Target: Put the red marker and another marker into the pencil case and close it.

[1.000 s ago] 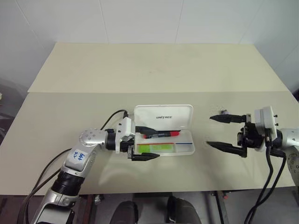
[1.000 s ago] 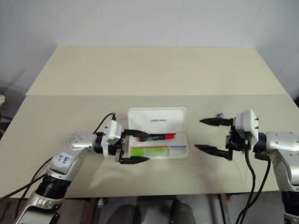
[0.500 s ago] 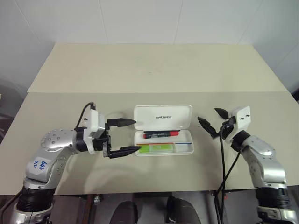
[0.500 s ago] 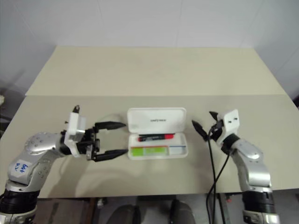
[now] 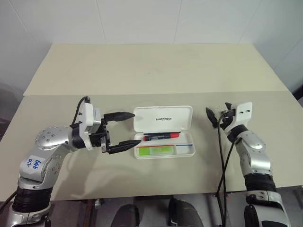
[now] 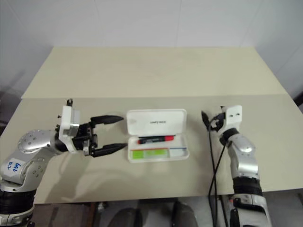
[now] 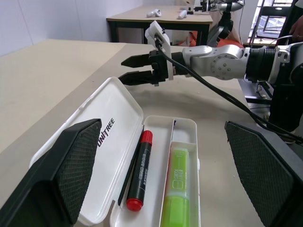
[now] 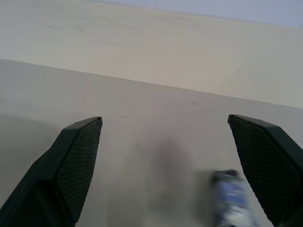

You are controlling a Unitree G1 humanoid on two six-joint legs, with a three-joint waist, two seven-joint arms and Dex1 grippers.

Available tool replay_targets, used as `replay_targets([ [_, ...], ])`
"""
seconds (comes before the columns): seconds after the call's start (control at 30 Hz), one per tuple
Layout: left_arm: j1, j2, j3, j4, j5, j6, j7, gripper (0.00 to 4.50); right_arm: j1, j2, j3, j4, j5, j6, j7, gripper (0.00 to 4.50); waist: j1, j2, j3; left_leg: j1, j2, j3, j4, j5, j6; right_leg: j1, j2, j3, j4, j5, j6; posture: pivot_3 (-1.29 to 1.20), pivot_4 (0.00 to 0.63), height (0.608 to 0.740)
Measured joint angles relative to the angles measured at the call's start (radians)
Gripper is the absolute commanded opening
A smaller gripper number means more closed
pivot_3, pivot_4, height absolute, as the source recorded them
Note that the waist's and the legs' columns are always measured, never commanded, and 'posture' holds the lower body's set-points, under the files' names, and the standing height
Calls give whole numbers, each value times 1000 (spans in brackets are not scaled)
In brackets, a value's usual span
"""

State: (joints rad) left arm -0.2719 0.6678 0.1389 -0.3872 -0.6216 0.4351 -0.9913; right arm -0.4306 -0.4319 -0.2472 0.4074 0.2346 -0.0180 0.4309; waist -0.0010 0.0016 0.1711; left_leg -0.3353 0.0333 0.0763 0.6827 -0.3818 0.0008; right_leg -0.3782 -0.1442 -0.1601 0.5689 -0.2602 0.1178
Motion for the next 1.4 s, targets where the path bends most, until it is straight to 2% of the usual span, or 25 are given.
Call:
replay_targets([
  [0.2,-23,0,-5,1,1,-1,6,4477,-31,-37,-34,113,11,3,10,4500,-3,0,0,0,0,1,0,0,0,0,0,0,0,0,0,0,150,740],
  [0.53,-39,-4,-38,5,3,-2,10,4477,-107,-33,-35,262,32,42,21,4500,-3,0,0,0,1,1,0,1,-1,0,0,1,0,0,0,0,150,740],
  [0.67,-43,-4,-38,8,3,-3,10,4500,-136,-30,-36,320,31,22,20,3568,-5,0,0,0,0,1,0,1,-1,0,0,1,-1,0,0,0,150,740],
  [0.87,-56,0,-38,11,3,-12,-1,4500,-150,-20,-32,348,22,-9,22,1321,-8,-1,0,1,1,1,0,2,-3,1,1,1,0,0,0,0,150,740],
  [0.97,-56,1,-38,14,3,-12,-6,4500,-150,-18,-29,352,12,-24,22,406,-8,-1,0,1,3,1,0,2,-3,1,2,1,0,0,0,0,150,740],
  [1.2,-56,1,-39,28,6,-35,-7,4500,-147,-19,-20,351,-4,-54,74,406,-10,0,0,1,3,1,0,3,-3,0,2,2,0,0,0,0,150,740],
  [1.3,-56,0,-40,44,10,-44,-8,4500,-134,-28,-19,312,24,-62,175,406,-8,0,0,0,3,0,0,2,-3,0,2,1,-1,0,0,0,150,740],
  [1.4,-47,-6,-41,46,13,-59,-10,4500,-128,-90,-17,210,82,-21,333,406,-1,3,2,0,2,0,0,2,-3,0,2,2,-1,0,0,0,150,740],
])
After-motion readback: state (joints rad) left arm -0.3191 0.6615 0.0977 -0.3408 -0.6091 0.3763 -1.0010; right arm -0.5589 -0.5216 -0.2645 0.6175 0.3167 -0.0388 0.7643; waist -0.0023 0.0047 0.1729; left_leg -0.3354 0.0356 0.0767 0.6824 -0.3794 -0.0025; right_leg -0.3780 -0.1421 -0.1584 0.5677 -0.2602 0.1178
